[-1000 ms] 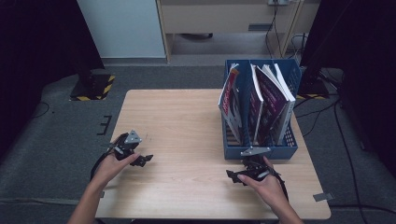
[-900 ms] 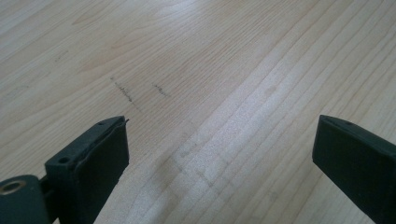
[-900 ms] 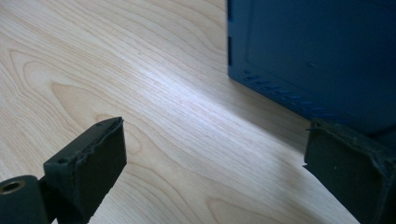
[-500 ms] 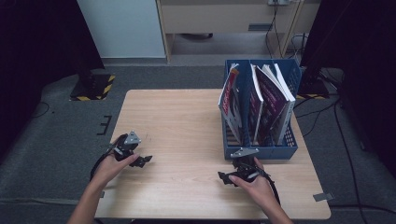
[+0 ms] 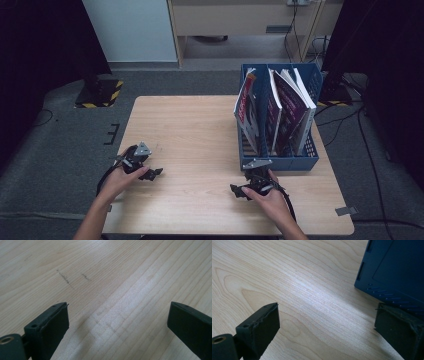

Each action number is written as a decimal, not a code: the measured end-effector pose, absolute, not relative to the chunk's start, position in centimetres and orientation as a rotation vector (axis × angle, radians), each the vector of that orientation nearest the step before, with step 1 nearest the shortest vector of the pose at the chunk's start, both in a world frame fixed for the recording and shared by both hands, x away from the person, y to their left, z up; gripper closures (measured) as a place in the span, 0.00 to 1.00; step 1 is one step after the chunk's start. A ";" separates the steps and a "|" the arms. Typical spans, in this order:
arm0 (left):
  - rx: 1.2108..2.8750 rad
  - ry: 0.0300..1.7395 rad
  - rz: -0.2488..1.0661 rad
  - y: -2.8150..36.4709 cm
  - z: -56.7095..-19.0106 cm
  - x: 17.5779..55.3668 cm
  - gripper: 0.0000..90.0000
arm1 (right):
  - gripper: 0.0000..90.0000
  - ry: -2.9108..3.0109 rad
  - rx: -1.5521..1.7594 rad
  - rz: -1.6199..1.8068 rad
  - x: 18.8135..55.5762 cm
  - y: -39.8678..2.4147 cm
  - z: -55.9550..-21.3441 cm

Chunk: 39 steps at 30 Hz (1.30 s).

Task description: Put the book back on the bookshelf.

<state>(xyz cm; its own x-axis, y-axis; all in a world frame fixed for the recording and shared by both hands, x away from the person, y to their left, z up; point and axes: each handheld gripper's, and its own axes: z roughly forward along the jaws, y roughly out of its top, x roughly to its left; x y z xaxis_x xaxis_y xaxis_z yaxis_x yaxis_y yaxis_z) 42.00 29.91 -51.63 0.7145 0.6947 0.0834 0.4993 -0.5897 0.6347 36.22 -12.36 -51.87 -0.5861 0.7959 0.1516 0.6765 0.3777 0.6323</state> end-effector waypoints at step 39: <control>2.273 0.956 0.421 30.6 -53.0 41.8 0.01 | 0.01 2.387 1.146 0.986 34.8 -10.9 -53.9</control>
